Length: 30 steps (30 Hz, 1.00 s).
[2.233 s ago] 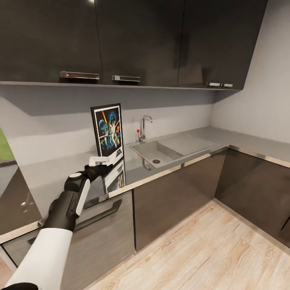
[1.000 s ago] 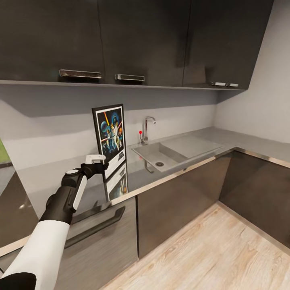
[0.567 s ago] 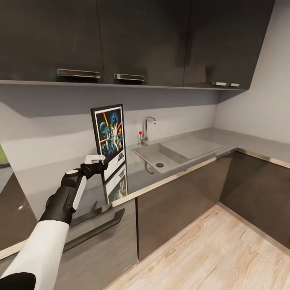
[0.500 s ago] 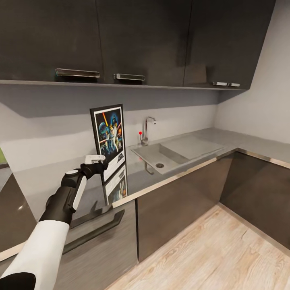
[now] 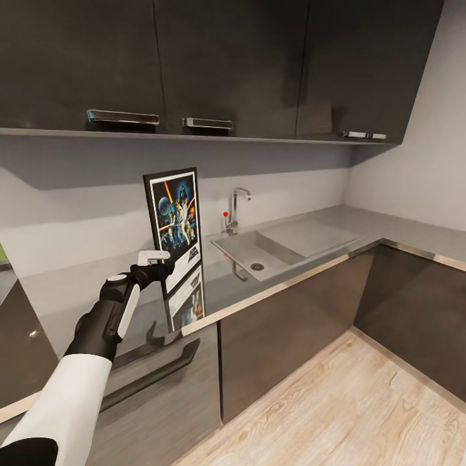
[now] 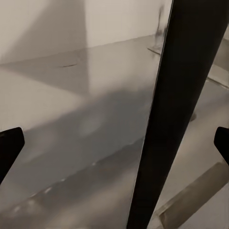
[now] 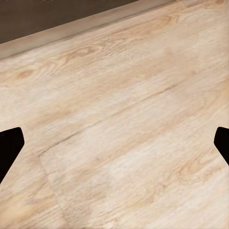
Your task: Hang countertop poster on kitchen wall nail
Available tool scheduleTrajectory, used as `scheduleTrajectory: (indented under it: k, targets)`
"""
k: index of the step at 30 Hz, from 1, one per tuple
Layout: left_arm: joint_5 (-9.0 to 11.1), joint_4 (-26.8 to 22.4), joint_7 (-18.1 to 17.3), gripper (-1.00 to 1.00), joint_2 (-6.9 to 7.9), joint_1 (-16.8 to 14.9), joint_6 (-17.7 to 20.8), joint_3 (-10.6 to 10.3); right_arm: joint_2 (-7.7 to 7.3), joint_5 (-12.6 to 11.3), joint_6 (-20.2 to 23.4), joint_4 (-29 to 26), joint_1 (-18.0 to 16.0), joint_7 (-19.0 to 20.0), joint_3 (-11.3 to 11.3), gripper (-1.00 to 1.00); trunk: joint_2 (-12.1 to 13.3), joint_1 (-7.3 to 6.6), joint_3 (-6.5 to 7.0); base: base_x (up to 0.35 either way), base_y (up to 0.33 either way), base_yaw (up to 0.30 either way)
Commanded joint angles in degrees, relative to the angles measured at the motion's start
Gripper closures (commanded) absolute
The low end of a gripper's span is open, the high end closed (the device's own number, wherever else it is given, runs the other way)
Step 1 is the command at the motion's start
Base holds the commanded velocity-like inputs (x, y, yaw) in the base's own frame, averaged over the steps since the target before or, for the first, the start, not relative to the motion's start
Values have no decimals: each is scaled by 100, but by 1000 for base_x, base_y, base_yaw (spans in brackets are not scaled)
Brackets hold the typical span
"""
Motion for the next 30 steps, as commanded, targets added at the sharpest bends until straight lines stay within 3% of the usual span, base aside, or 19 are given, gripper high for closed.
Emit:
scheduleTrajectory:
  k: [1, 13, 14, 30]
  targets:
    - [-5, -6, -31, -100, -1, -3, 32, 11, -5, -3, -18, 4, -4, -3, 25, -100, -3, 0, -6, 1, 0, 0]
    - [-5, 7, -37, -100, -1, -3, 42, -2, -5, -3, -17, 4, -4, -3, 25, -100, -3, 0, -6, 0, 0, 0]
    - [-5, 9, -38, 100, -3, -3, 43, -4, -5, -3, -16, 4, -4, -3, 25, -100, -3, 0, -6, 0, 0, 0]
    - [0, -3, -40, 100, -10, -3, 44, -17, -5, -2, -20, 4, -4, -3, 26, -100, -3, 0, -6, 0, 0, 0]
